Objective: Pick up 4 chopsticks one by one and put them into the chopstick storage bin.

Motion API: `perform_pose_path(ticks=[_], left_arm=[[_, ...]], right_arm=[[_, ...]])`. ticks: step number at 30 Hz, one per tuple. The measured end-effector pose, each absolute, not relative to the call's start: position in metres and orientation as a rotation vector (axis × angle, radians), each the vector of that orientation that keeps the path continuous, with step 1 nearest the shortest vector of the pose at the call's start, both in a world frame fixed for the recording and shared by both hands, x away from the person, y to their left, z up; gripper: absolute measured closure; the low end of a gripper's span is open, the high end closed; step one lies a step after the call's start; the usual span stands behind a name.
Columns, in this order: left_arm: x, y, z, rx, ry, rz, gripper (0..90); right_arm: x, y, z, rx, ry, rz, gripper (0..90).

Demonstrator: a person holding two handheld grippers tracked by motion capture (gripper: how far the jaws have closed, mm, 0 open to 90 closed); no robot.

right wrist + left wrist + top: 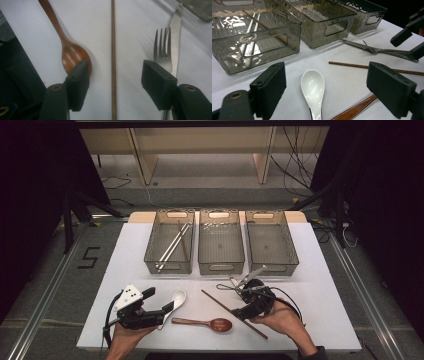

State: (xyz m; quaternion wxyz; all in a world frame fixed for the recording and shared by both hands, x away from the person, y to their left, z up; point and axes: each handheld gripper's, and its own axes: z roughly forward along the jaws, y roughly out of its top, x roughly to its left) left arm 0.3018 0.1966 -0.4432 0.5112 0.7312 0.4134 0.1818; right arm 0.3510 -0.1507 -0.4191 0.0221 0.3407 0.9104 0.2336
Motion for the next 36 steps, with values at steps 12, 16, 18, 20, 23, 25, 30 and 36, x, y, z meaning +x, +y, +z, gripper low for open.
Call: perform_pose_path(ticks=[12,16,18,20,23,25,30,36], left_arm=[[0.302,0.197,-0.443,1.764,0.993,0.440,15.7],[0.302,0.197,-0.443,1.768,0.993,0.439,15.7],[0.302,0.196,-0.443,1.768,0.993,0.436,15.7],[0.302,0.196,-0.443,1.773,0.990,0.437,15.7],[0.302,0.196,-0.443,1.772,0.990,0.438,15.7],[0.302,0.197,-0.443,1.773,0.990,0.437,15.7],[0.302,0.197,-0.443,1.774,0.989,0.437,15.7],[0.302,0.197,-0.444,1.773,0.988,0.436,15.8]], right_arm=[[0.351,-0.150,-0.442,1.042,2.900,0.516,53.6],[0.350,-0.150,-0.446,1.032,2.911,0.478,56.7],[0.349,-0.149,-0.447,1.023,2.921,0.464,58.3],[0.349,-0.148,-0.448,1.020,2.928,0.442,60.5],[0.348,-0.148,-0.451,1.019,2.932,0.406,63.9],[0.347,-0.147,-0.452,1.015,2.939,0.389,65.9],[0.347,-0.146,-0.454,1.007,2.939,0.340,70.0],[0.345,-0.143,-0.456,0.985,2.928,0.308,74.3]])
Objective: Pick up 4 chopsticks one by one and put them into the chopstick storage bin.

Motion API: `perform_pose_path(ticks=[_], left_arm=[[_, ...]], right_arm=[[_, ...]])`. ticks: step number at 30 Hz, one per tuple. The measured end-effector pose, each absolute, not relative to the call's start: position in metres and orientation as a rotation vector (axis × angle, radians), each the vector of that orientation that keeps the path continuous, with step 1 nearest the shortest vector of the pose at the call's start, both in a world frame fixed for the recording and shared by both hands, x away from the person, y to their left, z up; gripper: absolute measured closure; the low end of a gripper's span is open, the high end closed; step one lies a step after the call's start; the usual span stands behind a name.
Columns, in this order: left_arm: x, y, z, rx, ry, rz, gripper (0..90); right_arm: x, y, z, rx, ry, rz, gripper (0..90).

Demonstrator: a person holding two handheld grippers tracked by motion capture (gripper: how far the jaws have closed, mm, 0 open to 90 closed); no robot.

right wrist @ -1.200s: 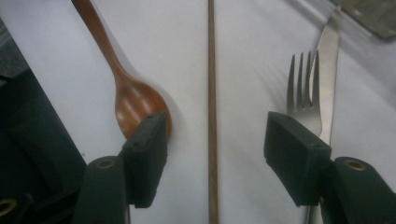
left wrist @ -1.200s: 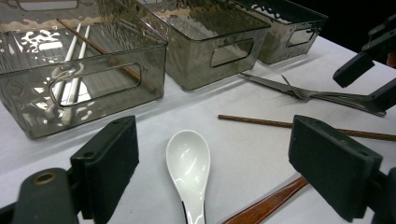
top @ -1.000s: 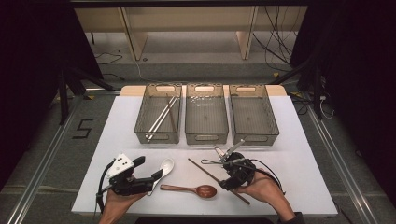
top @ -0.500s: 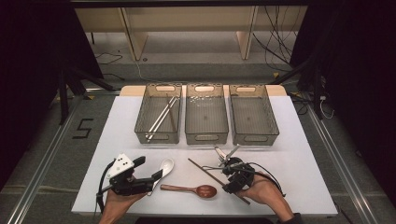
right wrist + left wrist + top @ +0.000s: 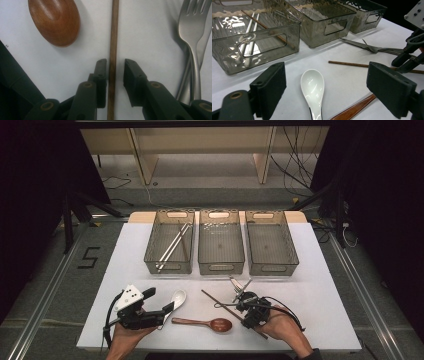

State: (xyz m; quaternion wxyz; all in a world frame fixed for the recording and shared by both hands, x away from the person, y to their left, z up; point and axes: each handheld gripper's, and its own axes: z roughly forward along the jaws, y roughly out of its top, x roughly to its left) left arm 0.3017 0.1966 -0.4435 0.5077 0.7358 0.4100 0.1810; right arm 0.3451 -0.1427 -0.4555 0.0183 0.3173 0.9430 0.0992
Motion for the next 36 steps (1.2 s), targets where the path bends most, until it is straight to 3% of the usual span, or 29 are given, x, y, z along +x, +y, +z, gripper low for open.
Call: perform_pose_path(ticks=[18,36], left_arm=[[0.302,0.196,-0.444,1.774,0.988,0.439,15.8],[0.302,0.196,-0.444,1.777,0.989,0.441,15.8]], right_arm=[[0.345,-0.140,-0.456,0.963,2.917,0.269,84.1],[0.344,-0.147,-0.434,0.931,2.891,0.408,84.8]])
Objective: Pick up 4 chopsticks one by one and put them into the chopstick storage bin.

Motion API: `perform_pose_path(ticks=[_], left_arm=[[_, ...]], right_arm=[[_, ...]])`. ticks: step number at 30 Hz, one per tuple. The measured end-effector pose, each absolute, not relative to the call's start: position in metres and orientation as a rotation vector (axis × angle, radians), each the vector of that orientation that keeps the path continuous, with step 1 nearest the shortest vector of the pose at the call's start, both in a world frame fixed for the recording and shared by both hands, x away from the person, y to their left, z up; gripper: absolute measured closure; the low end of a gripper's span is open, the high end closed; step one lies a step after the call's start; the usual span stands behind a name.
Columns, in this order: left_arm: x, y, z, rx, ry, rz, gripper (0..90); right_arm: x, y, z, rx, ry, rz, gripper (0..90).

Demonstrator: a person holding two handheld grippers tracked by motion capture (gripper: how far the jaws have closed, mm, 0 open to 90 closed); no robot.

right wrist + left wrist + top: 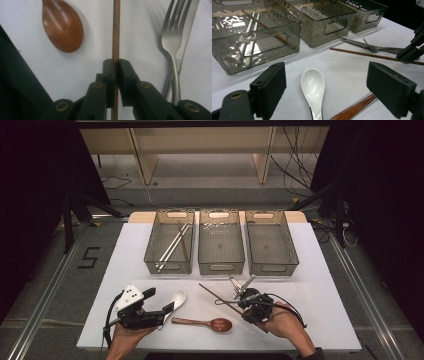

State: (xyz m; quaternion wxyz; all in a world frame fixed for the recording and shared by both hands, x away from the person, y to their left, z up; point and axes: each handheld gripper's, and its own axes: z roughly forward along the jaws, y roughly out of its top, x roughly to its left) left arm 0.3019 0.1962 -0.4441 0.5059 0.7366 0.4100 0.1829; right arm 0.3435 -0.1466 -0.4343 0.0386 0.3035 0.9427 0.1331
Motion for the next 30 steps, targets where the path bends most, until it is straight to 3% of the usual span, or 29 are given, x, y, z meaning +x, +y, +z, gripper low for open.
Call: perform_pose_path(ticks=[30], left_arm=[[0.303,0.197,-0.445,1.773,1.001,0.437,15.8]], right_arm=[[0.366,-0.152,-0.403,0.961,2.813,0.739,85.0]])
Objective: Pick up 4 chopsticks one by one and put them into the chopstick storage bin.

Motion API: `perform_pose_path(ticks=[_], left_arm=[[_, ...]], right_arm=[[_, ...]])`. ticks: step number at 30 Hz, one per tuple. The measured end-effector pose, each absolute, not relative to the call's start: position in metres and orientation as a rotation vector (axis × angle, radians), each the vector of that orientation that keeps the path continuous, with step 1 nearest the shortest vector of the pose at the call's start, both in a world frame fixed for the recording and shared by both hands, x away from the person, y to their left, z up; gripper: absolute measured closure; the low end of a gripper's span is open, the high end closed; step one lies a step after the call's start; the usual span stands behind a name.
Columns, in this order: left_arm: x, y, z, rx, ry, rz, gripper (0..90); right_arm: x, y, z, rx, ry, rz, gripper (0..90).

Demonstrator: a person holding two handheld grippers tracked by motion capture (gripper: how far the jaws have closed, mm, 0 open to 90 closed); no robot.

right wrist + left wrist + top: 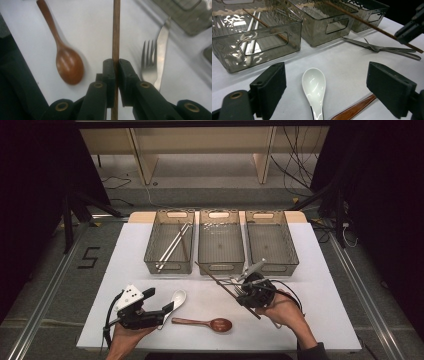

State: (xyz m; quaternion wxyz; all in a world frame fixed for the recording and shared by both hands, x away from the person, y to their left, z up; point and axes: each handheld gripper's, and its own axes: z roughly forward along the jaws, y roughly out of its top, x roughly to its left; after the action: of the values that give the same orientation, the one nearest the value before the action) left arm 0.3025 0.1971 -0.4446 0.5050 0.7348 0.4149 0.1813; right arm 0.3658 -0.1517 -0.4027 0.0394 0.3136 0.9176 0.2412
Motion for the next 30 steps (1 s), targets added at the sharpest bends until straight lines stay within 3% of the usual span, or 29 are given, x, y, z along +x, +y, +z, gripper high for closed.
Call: perform_pose_path(ticks=[30], left_arm=[[0.303,0.197,-0.445,1.771,1.000,0.432,15.8]], right_arm=[[0.448,-0.080,-0.359,1.041,2.605,1.063,84.9]])
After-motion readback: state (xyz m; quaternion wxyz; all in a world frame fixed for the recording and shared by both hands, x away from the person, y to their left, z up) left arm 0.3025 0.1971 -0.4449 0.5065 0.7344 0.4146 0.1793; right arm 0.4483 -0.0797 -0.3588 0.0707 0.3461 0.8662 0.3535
